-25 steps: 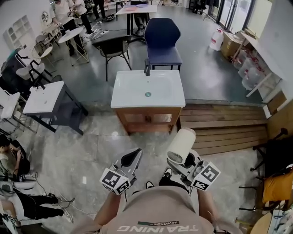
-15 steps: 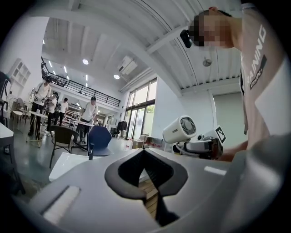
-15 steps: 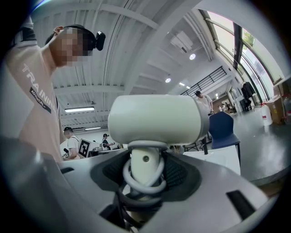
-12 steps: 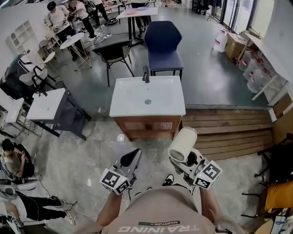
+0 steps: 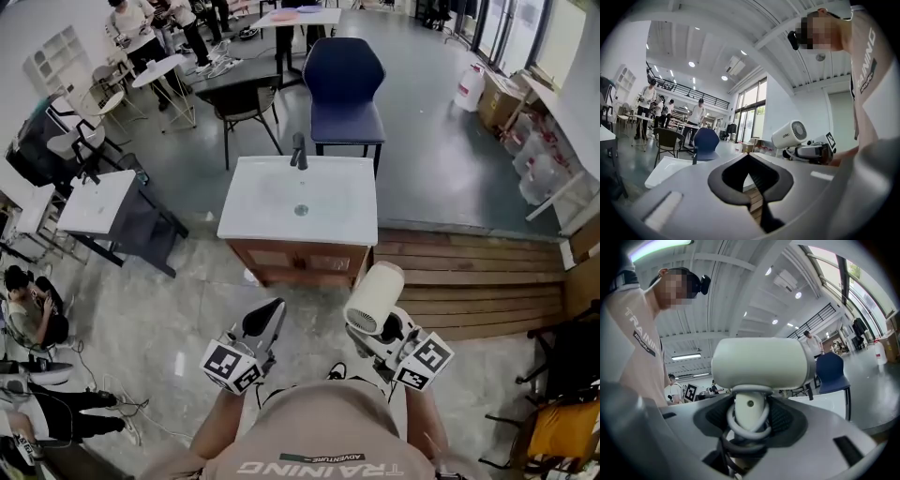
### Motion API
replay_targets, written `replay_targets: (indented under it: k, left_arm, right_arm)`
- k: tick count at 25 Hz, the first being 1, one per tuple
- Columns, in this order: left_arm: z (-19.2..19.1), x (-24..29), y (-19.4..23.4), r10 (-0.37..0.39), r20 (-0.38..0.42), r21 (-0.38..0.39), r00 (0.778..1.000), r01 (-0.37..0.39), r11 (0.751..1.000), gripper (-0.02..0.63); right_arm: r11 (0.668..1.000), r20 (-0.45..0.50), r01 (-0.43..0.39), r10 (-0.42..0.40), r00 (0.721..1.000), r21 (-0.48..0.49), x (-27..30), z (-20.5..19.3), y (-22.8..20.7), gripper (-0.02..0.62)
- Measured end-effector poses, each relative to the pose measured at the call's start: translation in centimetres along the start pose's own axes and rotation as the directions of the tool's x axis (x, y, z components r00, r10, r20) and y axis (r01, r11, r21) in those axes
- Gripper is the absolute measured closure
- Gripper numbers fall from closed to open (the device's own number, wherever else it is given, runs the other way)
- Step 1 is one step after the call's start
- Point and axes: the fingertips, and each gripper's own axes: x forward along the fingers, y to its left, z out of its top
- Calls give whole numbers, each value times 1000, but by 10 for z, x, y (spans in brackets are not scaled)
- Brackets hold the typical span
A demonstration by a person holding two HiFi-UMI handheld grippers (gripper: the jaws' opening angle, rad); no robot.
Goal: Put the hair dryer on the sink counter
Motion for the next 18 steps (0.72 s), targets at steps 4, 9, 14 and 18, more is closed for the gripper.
replay_targets:
  k: [4,9,14,18]
  left_arm:
    - [-1,21,-9,3,9,4,1000,-3,1000,599]
    - [-11,35,-16,0,-17,1,1000,0,1000,599]
    - [-10,38,-5,16,-31,-5,999,-16,1000,599]
    - [-13,45,4,8,-41,-8,999,-9,1000,600]
  right_arm:
    - [1000,-7,-21,21,1000,1,-7,2,-19,377]
    - [1000,-28,-29,29,999,1,-8,-1,-38,377]
    - [999,-26,-43,43,999,21,3,1,-46,377]
    - [999,-21,-38,38,999,38,10,-2,-54,377]
